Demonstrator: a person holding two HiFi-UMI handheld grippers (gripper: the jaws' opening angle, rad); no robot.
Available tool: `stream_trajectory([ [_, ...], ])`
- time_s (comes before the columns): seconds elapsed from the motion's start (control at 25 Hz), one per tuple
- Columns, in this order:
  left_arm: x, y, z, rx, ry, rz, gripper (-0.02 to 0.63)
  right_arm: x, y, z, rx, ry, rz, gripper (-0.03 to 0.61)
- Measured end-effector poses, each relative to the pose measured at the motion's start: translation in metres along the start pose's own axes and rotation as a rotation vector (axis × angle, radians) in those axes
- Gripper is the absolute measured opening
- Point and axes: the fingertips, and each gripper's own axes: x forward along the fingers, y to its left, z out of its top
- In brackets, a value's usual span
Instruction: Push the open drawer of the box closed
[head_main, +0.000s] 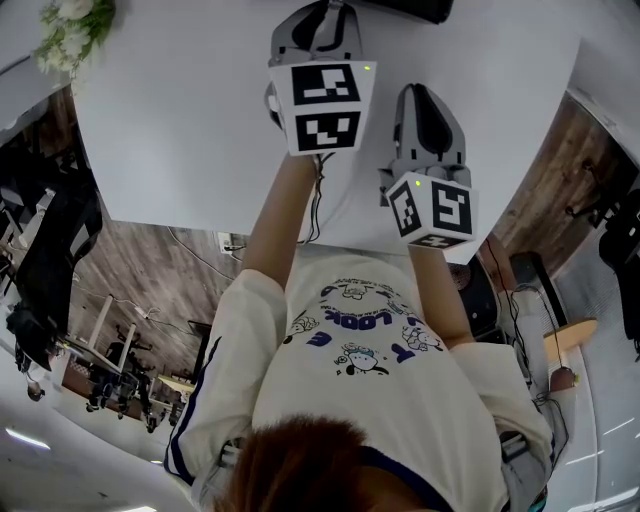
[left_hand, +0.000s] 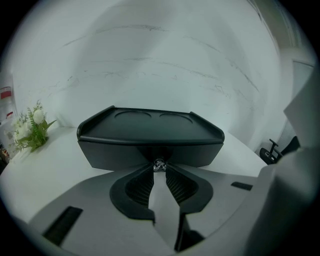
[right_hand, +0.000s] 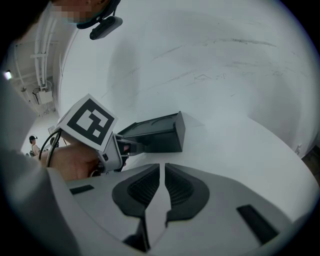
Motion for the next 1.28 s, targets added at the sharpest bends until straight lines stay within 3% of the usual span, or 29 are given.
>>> stream_trajectory([
  [0.88,0.006,-0.002,0.007,-0.01,-0.008,0.033,0.081,-0.004,0.0,0.004,-0.005,-0.009,0.008,0.044],
  [1.28,-0.023,-0.007,0.007,-0.01,-0.069,0.015,0.092,-0.012,0.014,0.006,-0.019,-0.022,0.039,0.044],
])
